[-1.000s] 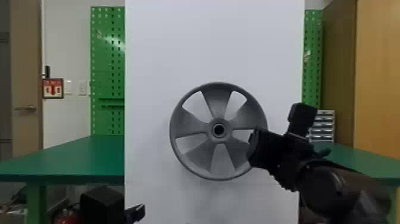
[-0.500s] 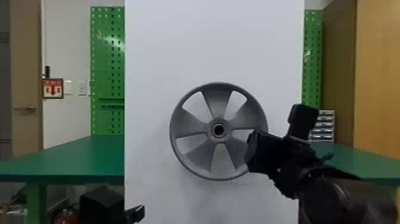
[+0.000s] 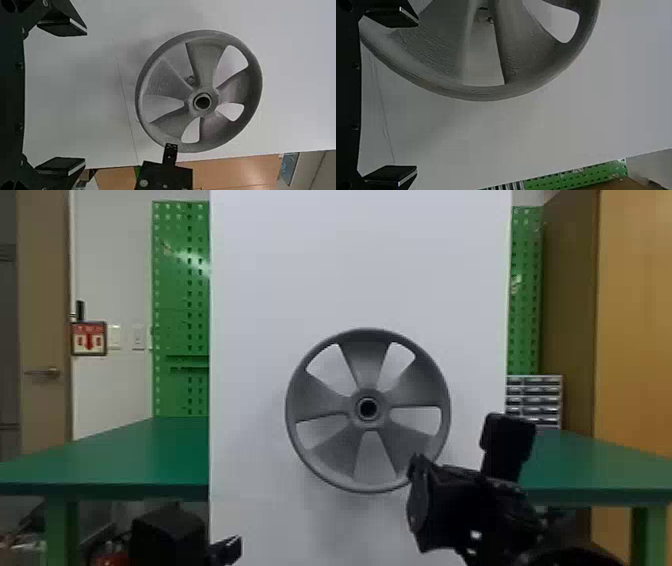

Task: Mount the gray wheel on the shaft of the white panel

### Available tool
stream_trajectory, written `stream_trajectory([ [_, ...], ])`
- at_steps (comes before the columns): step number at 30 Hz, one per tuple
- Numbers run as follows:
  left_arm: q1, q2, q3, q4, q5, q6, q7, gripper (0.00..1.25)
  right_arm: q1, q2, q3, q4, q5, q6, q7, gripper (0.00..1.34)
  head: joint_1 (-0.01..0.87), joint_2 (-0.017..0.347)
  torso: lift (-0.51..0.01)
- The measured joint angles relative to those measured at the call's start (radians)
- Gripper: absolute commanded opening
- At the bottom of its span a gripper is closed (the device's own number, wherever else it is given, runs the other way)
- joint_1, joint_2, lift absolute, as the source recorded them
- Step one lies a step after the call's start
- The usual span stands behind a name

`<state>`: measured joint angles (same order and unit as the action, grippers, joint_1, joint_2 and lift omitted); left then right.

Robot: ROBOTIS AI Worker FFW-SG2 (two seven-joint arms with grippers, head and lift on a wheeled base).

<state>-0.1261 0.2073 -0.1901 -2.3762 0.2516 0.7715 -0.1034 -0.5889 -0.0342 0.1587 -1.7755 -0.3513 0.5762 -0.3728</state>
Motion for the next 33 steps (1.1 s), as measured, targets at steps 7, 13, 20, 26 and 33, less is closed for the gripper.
stream_trajectory([
  [7,0.001,-0.006,0.003,-0.001,0.001,-0.002,-0.001,1.12,0.128,-0.013,-0.009,-0.030,0.038,-0.057,0.052,1.34,0.037,0.038,-0.488],
  [13,0.002,-0.009,0.005,-0.001,0.002,-0.006,-0.001,1.12,0.239,-0.022,-0.006,-0.067,0.062,-0.096,0.067,1.34,0.037,0.038,-0.488],
  [20,0.006,-0.013,0.011,-0.001,0.003,-0.015,-0.001,1.12,0.365,-0.037,0.002,-0.078,0.099,-0.172,0.094,1.34,0.037,0.038,-0.488],
  [26,0.009,-0.014,0.016,-0.002,0.005,-0.020,-0.001,1.12,0.461,-0.049,0.007,-0.079,0.154,-0.249,0.118,1.34,0.037,0.038,-0.488],
  [33,0.012,-0.014,0.021,-0.002,0.008,-0.023,-0.001,1.12,0.556,-0.053,0.004,-0.051,0.217,-0.319,0.158,1.34,0.037,0.038,-0.488],
])
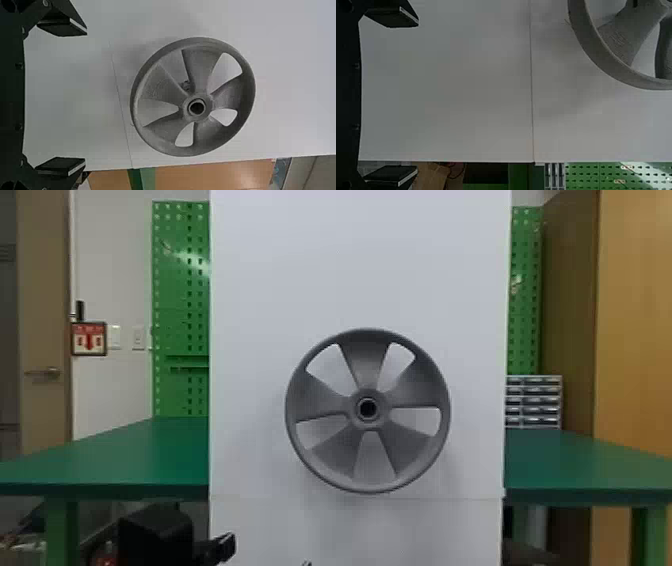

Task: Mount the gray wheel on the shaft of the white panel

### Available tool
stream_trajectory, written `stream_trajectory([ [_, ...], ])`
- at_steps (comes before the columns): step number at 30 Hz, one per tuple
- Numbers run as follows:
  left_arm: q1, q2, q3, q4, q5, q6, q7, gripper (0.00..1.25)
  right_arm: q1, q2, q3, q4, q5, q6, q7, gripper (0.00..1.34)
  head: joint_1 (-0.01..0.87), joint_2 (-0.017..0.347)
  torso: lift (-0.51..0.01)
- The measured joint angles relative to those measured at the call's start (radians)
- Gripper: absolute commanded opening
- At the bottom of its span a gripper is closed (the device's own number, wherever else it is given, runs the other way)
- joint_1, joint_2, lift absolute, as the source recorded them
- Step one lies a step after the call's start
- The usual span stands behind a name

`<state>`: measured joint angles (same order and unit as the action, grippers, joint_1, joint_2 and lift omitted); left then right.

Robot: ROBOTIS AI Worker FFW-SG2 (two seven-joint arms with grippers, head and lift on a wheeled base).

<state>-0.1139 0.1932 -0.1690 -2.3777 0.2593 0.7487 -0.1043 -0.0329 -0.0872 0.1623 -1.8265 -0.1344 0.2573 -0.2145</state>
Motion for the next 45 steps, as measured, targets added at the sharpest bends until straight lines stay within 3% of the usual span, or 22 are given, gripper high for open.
stream_trajectory([
  [10,0.009,0.000,0.010,0.000,0.001,-0.008,-0.003,1.12,0.095,0.025,-0.044,0.064,0.031,-0.090,0.045,1.34,0.037,0.038,-0.488],
  [20,0.024,-0.004,0.025,0.000,0.005,-0.021,-0.003,1.12,0.151,0.026,-0.060,0.149,0.058,-0.216,0.069,1.31,0.037,0.038,-0.488],
  [29,0.028,-0.006,0.030,0.000,0.006,-0.023,-0.003,1.12,0.169,0.022,-0.058,0.175,0.061,-0.244,0.075,1.22,0.037,0.038,-0.488],
  [45,0.028,-0.008,0.031,0.000,0.008,-0.023,-0.003,1.12,0.163,0.028,-0.059,0.198,0.062,-0.280,0.075,1.22,0.037,0.038,-0.488],
])
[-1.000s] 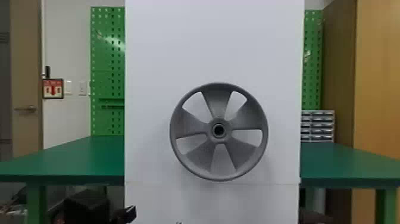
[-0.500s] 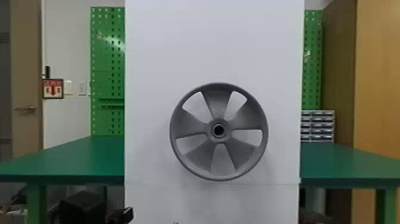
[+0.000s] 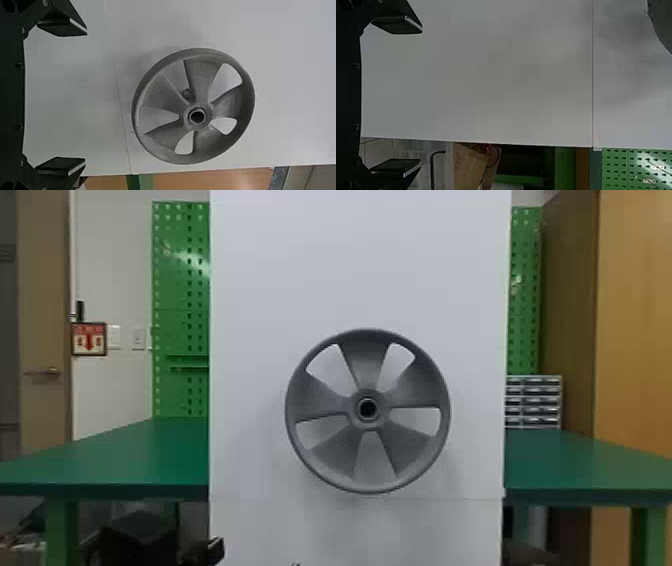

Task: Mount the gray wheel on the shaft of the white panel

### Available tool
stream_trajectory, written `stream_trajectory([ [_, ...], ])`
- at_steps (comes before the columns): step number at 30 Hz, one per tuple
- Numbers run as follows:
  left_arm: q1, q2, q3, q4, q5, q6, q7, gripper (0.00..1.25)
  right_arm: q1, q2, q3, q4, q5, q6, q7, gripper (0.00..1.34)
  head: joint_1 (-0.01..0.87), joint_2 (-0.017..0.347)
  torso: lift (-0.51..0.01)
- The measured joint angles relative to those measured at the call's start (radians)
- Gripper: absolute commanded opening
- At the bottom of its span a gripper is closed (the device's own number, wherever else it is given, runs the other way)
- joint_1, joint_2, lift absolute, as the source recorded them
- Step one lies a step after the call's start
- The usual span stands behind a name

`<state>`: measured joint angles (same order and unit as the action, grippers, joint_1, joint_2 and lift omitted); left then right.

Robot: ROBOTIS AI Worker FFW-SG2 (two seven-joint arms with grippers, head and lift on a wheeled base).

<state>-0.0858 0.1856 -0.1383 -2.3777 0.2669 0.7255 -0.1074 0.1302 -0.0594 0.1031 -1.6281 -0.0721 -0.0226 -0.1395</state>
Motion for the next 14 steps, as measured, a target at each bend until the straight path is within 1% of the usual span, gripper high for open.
stream_trajectory([
  [14,0.000,0.000,0.000,0.000,0.000,-0.002,-0.002,1.12,-0.003,0.003,0.002,0.013,0.000,-0.016,0.000,1.22,0.037,0.038,-0.488],
])
